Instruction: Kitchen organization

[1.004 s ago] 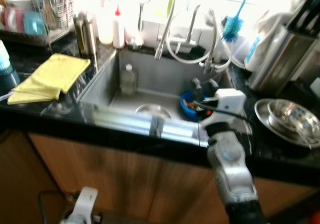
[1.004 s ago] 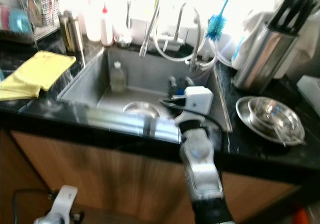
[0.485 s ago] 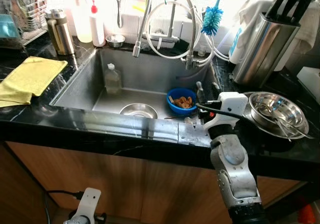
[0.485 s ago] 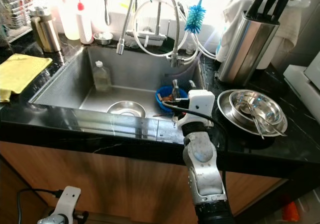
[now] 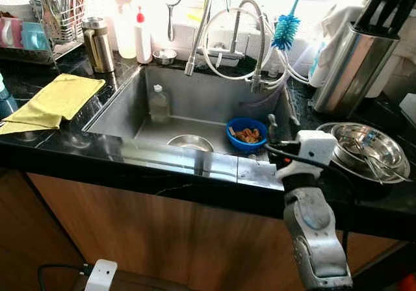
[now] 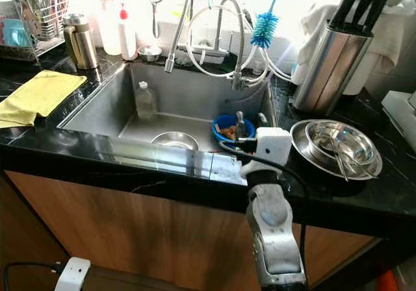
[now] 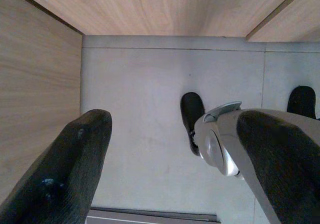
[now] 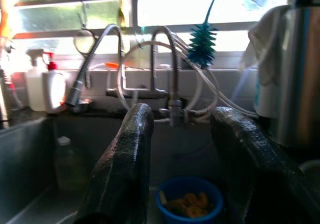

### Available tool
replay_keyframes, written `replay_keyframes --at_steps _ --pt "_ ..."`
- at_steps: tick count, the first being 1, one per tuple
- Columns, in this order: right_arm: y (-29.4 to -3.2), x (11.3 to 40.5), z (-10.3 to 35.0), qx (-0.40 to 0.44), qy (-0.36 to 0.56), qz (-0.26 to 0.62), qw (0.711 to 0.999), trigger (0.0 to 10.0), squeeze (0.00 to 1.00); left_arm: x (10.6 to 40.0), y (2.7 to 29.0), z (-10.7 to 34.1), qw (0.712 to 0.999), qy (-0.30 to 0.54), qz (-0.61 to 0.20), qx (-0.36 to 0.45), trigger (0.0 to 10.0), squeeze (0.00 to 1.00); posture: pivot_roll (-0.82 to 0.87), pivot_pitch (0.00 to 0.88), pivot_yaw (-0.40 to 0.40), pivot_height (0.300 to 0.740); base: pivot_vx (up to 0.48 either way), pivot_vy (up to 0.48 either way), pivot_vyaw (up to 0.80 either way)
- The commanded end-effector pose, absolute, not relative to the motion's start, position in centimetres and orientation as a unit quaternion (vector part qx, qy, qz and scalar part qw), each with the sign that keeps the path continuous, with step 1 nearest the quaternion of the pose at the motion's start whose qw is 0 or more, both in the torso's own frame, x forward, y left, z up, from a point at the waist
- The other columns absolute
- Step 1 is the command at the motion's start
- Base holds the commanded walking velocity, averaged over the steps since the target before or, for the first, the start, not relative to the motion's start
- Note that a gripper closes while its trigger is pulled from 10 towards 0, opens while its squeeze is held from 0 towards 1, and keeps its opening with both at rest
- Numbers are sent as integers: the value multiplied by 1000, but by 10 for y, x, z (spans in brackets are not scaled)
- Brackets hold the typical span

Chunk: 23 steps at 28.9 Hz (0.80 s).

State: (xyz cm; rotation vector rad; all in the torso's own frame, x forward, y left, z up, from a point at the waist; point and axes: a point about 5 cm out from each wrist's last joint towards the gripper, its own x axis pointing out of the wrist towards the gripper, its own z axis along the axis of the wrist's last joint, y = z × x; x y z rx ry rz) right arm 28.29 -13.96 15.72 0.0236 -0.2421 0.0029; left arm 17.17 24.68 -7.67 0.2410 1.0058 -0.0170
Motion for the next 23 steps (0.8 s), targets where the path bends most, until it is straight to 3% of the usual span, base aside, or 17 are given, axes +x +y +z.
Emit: replay_keyframes --at_steps 1,3,9,23 --pt "-156 276 159 2 -121 -33 992 10000 0 169 243 -79 869 481 -14 116 10000 0 124 0 -101 736 0 0 0" --pt "-188 260 150 -25 -96 -83 992 10000 0 162 228 -86 866 486 -24 113 10000 0 124 0 -105 736 0 0 0" --pt "-212 247 149 -48 -86 -114 989 10000 0 163 214 -89 866 486 -32 112 10000 0 119 0 -108 736 0 0 0" --pt "-214 235 150 -50 -88 -123 987 10000 0 185 196 -83 873 473 -43 113 10000 0 119 0 -112 736 0 0 0"
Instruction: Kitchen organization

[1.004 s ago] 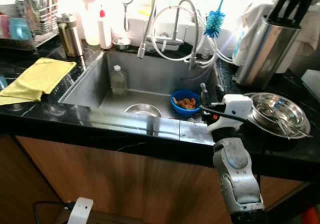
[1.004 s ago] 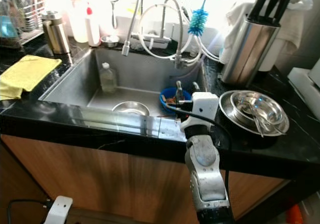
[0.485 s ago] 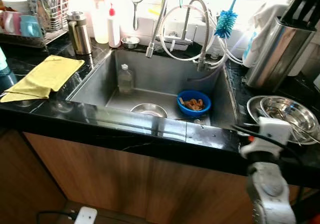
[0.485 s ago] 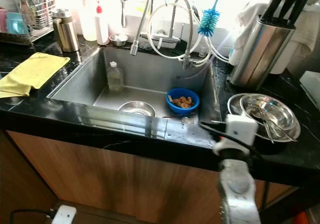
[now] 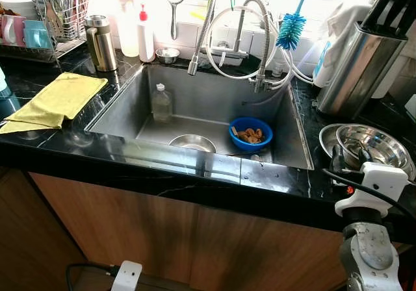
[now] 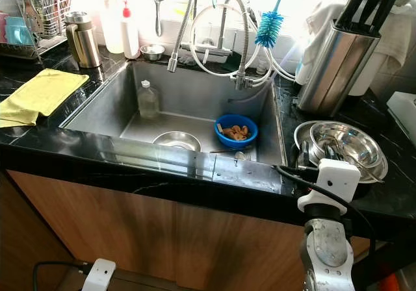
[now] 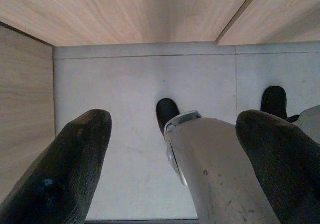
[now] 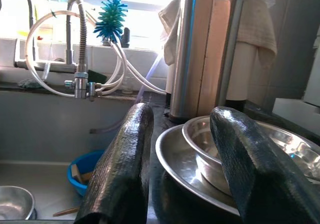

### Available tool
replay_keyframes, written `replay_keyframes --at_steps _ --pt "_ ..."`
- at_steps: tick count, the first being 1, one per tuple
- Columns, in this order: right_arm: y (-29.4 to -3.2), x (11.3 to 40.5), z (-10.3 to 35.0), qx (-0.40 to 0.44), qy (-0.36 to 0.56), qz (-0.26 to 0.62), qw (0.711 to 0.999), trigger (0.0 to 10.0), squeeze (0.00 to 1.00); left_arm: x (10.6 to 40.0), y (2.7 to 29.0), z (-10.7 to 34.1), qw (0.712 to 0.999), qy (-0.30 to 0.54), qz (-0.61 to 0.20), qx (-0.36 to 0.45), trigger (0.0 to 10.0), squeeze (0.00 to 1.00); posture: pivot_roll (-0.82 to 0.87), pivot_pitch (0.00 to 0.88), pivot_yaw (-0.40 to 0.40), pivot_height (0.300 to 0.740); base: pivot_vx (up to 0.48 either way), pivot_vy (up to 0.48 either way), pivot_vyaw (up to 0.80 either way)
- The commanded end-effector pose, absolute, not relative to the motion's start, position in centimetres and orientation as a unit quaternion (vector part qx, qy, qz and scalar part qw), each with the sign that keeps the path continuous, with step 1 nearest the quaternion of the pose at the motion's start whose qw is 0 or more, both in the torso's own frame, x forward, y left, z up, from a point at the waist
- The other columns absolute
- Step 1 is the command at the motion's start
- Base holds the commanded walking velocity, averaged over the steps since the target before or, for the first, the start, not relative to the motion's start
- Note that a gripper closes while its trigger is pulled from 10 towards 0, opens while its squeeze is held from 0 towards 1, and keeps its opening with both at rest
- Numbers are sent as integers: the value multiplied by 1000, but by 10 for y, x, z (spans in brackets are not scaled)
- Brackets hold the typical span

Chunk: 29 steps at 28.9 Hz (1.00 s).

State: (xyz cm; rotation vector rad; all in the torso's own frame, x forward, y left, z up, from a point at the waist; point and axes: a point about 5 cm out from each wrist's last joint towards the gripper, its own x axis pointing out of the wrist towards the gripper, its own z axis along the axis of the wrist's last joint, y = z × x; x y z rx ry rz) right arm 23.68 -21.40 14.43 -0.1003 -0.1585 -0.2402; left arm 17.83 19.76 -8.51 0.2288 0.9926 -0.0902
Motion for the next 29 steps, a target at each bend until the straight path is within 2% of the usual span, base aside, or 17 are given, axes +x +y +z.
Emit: replay_keyframes --at_steps 1,8,11,16,29 --pt "-214 233 151 -50 -88 -124 987 10000 0 187 196 -81 874 471 -43 114 10000 0 119 0 -112 736 0 0 0" --pt "-218 224 151 -57 -81 -137 986 10000 0 196 203 -76 876 467 -36 116 10000 0 116 0 -115 736 0 0 0" --pt "-225 218 153 -61 -82 -149 984 10000 0 199 214 -72 876 466 -31 117 10000 0 108 0 -114 736 0 0 0" --pt "-222 216 153 -56 -81 -149 984 10000 0 203 219 -69 877 464 -28 117 10000 0 109 0 -113 736 0 0 0" --pt "-223 199 151 -64 -72 -178 979 10000 0 200 211 -73 875 468 -35 119 10000 0 102 0 -115 736 0 0 0"
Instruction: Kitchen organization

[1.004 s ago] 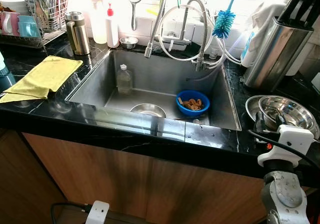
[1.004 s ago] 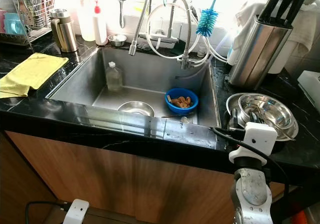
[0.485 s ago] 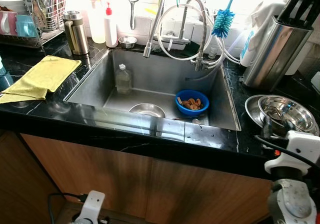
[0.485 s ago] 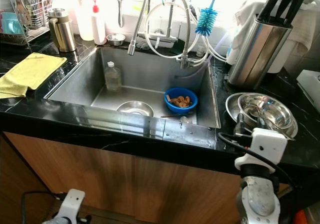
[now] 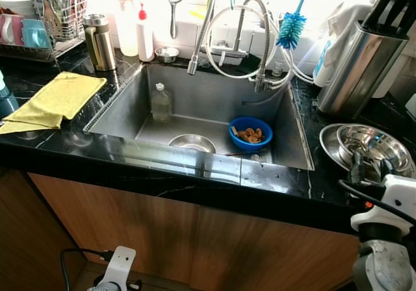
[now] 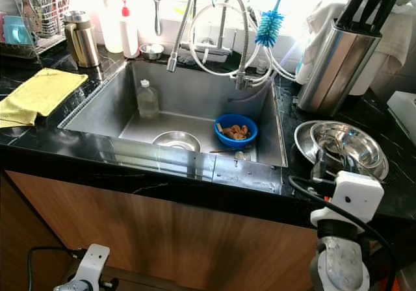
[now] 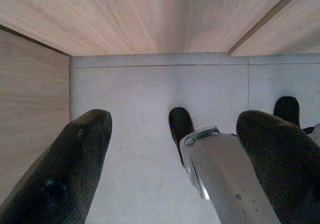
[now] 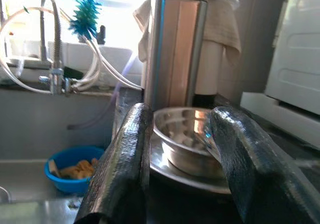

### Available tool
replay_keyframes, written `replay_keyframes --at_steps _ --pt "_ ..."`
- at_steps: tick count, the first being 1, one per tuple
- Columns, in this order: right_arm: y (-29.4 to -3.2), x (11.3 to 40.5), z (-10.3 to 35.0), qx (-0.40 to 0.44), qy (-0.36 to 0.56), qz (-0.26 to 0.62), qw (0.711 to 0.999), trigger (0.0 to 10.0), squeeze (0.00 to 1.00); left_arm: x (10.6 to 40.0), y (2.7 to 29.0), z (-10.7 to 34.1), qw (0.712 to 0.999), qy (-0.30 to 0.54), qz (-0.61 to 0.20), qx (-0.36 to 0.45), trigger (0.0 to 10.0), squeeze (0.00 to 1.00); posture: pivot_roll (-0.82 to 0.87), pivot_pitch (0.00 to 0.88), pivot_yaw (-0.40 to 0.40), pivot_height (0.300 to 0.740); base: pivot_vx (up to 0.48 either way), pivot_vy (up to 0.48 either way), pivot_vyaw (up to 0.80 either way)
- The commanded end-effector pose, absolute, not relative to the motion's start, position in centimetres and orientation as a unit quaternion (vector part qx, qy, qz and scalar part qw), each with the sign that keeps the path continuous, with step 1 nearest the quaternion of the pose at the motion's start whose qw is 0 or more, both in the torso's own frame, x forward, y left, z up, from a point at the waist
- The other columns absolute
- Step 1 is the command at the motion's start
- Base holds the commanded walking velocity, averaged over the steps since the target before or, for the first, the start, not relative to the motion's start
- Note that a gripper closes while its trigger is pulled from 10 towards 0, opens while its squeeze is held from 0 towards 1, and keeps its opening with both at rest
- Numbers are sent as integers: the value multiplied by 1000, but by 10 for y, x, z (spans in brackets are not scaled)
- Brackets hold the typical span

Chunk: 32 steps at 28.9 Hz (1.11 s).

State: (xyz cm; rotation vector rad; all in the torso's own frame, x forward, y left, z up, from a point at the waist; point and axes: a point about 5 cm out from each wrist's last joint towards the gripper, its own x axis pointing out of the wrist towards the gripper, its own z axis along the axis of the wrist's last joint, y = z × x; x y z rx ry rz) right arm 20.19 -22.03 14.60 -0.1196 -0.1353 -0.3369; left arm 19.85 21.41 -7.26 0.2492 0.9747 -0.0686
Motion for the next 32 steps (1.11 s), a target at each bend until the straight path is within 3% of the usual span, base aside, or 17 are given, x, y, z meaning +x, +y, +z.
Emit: replay_keyframes --at_steps 1,15,32 --pt "-223 198 150 -64 -70 -182 979 10000 0 200 211 -73 875 468 -35 119 10000 0 102 0 -115 736 0 0 0" --pt "-234 194 144 -57 -58 -226 971 10000 0 200 210 -73 874 469 -36 119 10000 0 105 0 -115 736 0 0 0" --pt "-232 199 131 -56 -21 -215 975 10000 0 195 201 -77 871 471 -54 131 10000 0 106 0 -117 736 0 0 0"
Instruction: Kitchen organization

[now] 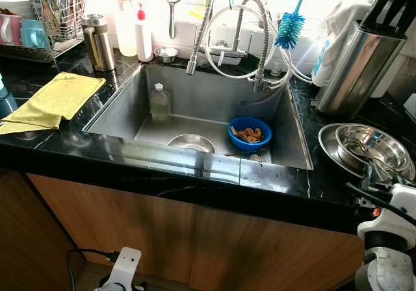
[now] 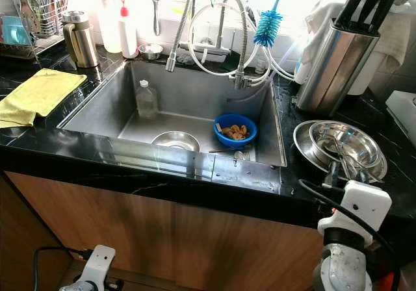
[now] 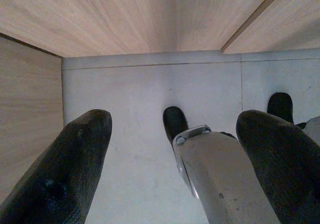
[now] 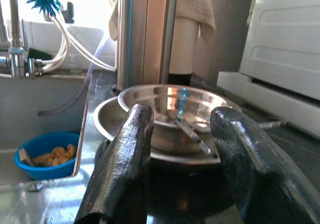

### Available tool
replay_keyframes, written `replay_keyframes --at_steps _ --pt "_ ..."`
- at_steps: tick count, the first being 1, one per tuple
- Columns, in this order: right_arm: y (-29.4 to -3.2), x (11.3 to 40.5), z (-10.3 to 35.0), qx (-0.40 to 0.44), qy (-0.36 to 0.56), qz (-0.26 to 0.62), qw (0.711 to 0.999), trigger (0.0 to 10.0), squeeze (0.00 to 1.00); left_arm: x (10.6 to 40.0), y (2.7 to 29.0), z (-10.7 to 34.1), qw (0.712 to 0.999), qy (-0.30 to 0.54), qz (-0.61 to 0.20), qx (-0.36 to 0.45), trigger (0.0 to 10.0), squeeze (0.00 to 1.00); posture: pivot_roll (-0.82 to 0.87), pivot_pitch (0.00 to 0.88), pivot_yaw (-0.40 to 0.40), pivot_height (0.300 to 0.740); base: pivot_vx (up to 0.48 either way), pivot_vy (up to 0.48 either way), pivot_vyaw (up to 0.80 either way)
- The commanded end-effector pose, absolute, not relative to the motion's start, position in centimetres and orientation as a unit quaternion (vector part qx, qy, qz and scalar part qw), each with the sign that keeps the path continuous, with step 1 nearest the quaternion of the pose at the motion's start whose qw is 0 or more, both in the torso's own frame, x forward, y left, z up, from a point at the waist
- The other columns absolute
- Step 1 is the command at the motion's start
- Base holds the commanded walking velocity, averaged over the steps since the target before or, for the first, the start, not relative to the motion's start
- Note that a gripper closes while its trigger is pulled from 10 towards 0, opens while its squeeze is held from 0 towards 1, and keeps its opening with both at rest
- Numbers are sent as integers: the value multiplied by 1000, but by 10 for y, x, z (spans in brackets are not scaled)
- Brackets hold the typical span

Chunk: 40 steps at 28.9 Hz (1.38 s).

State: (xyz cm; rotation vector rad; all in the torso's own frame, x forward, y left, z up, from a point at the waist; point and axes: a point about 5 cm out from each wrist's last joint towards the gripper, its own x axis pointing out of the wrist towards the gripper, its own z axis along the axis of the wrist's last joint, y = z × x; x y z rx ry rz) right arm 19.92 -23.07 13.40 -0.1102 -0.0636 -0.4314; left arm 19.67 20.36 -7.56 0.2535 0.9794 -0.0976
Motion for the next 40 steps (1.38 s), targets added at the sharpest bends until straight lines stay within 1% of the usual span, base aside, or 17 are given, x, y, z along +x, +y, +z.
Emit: replay_keyframes --at_steps 1,8,19,26,28,38,39,40 --pt "-232 199 131 -56 -23 -215 975 10000 0 195 201 -77 871 471 -54 131 10000 0 107 0 -117 736 0 0 0" --pt "-233 201 134 -57 -27 -217 974 10000 0 193 201 -78 870 473 -54 131 10000 0 108 0 -117 736 0 0 0" --pt "-241 199 133 -62 -22 -244 967 10000 0 191 200 -79 869 474 -56 130 10000 0 108 0 -117 736 0 0 0" --pt "-241 203 133 -63 -20 -241 968 10000 0 191 200 -79 869 474 -55 130 10000 0 111 0 -117 736 0 0 0" --pt "-239 206 129 -63 -8 -228 972 10000 0 192 201 -79 869 474 -55 131 10000 0 112 0 -117 736 0 0 0" --pt "-239 207 129 -62 -7 -228 972 10000 0 192 203 -78 870 473 -53 132 10000 0 113 0 -116 736 0 0 0" --pt "-239 208 129 -62 -7 -227 972 9765 0 193 203 -78 870 473 -53 132 10000 0 112 0 -116 736 0 0 0" --pt "-239 208 129 -62 -7 -227 972 9765 0 193 203 -78 870 473 -52 132 10000 0 113 0 -116 736 0 0 0"
